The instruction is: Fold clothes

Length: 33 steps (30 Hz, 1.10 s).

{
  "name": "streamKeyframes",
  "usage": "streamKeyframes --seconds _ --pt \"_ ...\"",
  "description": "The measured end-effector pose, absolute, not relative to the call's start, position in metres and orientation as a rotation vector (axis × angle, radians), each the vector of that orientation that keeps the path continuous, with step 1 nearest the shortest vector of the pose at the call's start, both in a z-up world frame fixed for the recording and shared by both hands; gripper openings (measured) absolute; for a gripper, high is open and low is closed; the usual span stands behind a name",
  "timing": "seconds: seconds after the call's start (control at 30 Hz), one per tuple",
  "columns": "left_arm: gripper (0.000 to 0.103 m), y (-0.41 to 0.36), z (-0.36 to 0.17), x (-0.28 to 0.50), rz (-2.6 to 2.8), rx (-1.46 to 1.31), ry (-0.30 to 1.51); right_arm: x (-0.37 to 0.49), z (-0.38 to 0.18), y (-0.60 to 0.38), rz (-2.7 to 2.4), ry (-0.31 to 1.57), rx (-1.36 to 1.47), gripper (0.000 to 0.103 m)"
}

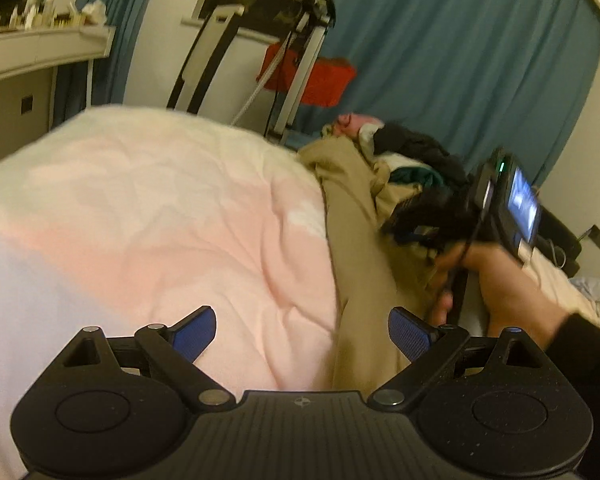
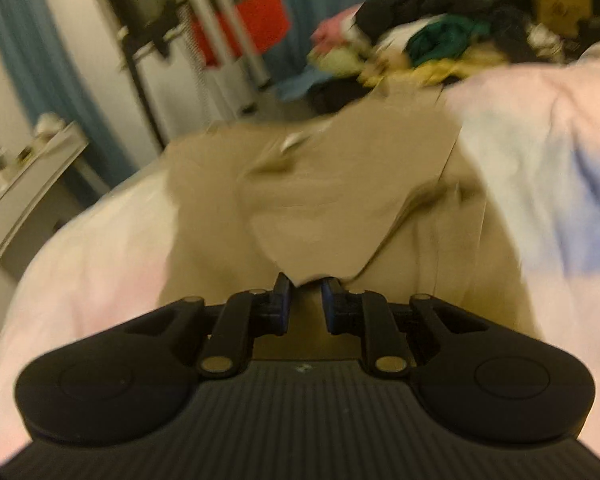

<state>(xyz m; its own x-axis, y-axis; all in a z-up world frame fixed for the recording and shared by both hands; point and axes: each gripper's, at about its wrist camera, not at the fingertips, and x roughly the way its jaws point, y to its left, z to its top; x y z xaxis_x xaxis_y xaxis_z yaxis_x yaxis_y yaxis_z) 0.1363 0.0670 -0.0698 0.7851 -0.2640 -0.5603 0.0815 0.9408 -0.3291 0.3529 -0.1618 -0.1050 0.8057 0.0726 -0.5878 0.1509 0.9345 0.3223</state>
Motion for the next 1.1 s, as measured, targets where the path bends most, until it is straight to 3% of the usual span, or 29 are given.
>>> streamKeyframes --seconds 0.23,0.37,0.6,0.73,1.1 --pt "0.095 0.069 -0.089 0.148 -0.170 -0.334 0.673 0.401 -0.090 -0.220 -0.257 0.493 0.356 0.020" --pt "0.095 0.065 -0.088 0.150 -0.161 -0.322 0.670 0.387 -0.081 -0.241 -0.266 0.397 0.361 0.020" --pt "0.095 0.056 -0.085 0.147 -0.147 -0.280 0.664 0.340 -0.106 -0.204 0.123 0.565 0.455 0.020" --pt "0.095 0.053 -0.082 0.142 -0.140 -0.259 0.652 0.346 -0.127 -0.170 0.145 0.686 0.374 0.018" --pt "0.095 0.052 -0.091 0.149 -0.144 -0.252 0.660 0.416 -0.111 -0.210 -0.248 0.504 0.256 0.017"
